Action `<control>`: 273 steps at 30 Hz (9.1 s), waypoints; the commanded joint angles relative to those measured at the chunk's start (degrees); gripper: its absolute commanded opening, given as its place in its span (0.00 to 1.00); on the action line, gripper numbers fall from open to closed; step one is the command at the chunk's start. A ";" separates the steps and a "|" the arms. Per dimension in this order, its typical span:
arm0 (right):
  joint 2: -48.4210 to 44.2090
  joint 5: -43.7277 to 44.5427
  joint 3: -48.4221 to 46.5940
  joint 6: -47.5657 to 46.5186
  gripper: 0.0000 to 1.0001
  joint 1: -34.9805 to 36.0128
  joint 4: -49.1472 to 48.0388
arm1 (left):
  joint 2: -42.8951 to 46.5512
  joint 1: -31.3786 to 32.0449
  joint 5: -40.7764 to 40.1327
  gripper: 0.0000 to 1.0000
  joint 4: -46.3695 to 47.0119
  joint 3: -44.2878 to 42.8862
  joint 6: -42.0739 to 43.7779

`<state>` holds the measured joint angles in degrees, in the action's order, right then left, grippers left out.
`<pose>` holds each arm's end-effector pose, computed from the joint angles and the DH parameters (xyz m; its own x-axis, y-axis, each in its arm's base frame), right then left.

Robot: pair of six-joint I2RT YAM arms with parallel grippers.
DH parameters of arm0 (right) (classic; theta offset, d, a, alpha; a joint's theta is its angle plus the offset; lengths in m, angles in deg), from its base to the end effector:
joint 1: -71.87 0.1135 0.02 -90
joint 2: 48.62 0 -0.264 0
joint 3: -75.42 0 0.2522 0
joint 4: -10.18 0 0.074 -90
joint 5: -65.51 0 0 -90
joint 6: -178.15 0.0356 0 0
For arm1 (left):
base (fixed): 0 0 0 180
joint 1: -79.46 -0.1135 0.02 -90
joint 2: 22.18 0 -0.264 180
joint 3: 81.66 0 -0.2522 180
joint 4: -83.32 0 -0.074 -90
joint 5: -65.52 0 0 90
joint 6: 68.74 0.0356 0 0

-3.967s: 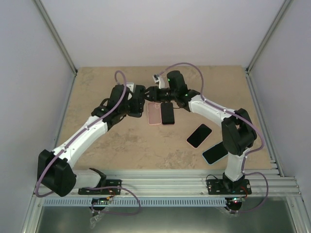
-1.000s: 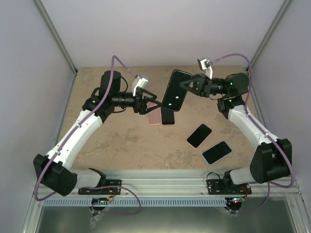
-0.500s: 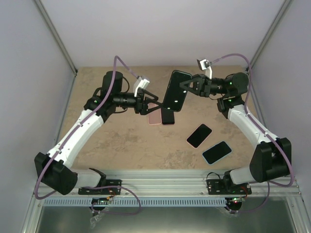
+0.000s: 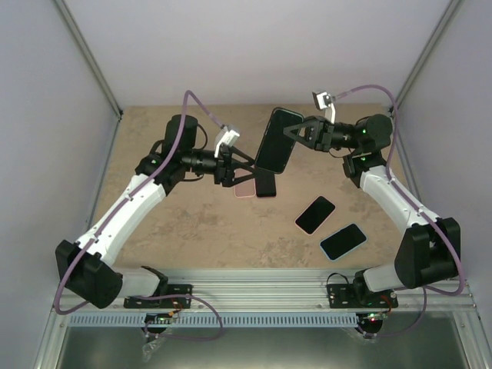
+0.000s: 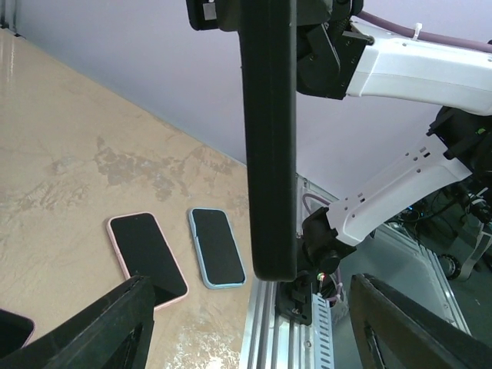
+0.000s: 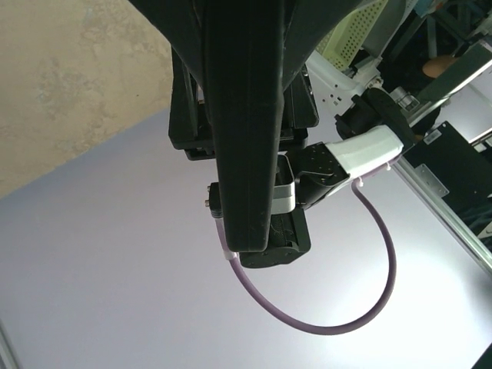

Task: Take the phone out of the phone case
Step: Remove the phone case from the phone.

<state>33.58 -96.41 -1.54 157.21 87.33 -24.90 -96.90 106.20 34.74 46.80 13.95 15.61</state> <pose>0.2889 0.1150 0.3943 -0.6481 0.1215 -0.7518 -0.7615 -0.0955 0.6411 0.2375 -0.1539 0.3689 -0.4915 0.1912 -0.8497 0.8706 0.1316 -0.4740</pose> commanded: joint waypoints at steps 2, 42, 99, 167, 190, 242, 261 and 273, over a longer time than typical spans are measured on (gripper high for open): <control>-0.28 2.16 -0.10 0.16 0.01 -0.17 -1.94 | -0.67 0.18 -0.84 0.69 1.32 0.00 0.33; -0.78 2.46 0.44 3.65 0.01 -0.79 -4.66 | 0.66 -2.49 4.25 0.67 12.76 3.82 -9.62; 1.77 2.61 5.63 22.46 0.01 8.49 -28.64 | -4.21 -2.84 -5.92 0.52 14.97 3.94 -13.01; 1.16 -11.68 -0.89 -32.23 0.01 14.02 39.94 | -0.87 -0.10 5.73 0.26 19.79 7.74 -14.49; 7.36 6.73 -17.30 -53.04 0.74 5.38 67.55 | -1.24 -6.35 5.46 0.00 35.66 13.41 -34.59; 12.85 90.33 -18.78 -74.98 0.72 37.60 66.29 | -8.60 -8.99 -25.86 0.00 12.63 7.38 -50.56; 16.55 104.66 -10.65 -82.96 0.56 37.73 54.32 | -8.36 -9.08 -25.93 0.00 13.52 8.34 -52.88; 19.07 107.39 -9.70 -82.97 0.39 37.46 50.69 | -7.41 -9.16 -25.87 0.00 14.49 9.53 -53.65</control>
<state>51.21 4.78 -12.49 74.39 126.50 25.46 -106.19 96.91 4.47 58.01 24.03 -36.89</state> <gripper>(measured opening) 0.460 0.072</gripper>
